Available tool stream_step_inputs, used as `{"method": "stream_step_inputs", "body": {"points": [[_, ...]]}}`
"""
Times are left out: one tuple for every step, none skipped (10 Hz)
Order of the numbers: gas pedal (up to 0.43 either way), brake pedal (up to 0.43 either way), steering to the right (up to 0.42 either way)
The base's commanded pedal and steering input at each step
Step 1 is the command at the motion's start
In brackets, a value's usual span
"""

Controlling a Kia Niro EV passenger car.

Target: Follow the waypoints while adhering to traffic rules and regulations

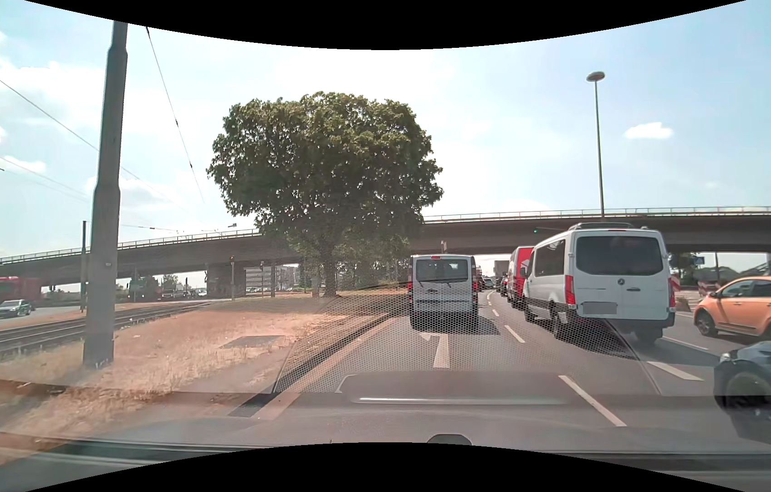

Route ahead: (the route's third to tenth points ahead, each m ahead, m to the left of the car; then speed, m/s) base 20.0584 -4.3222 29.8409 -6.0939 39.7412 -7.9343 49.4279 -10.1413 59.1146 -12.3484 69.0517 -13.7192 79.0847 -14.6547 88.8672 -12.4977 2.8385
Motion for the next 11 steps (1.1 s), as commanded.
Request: {"method": "stream_step_inputs", "body": {"points": [[0.449,0.0,0.045],[0.449,0.0,0.045],[0.449,0.0,0.044],[0.449,0.0,0.044],[0.449,0.0,0.044],[0.449,0.0,0.043],[0.449,0.0,0.043],[0.449,0.0,0.043],[0.449,0.0,0.042],[0.449,0.0,0.042],[0.449,0.0,0.041]]}}
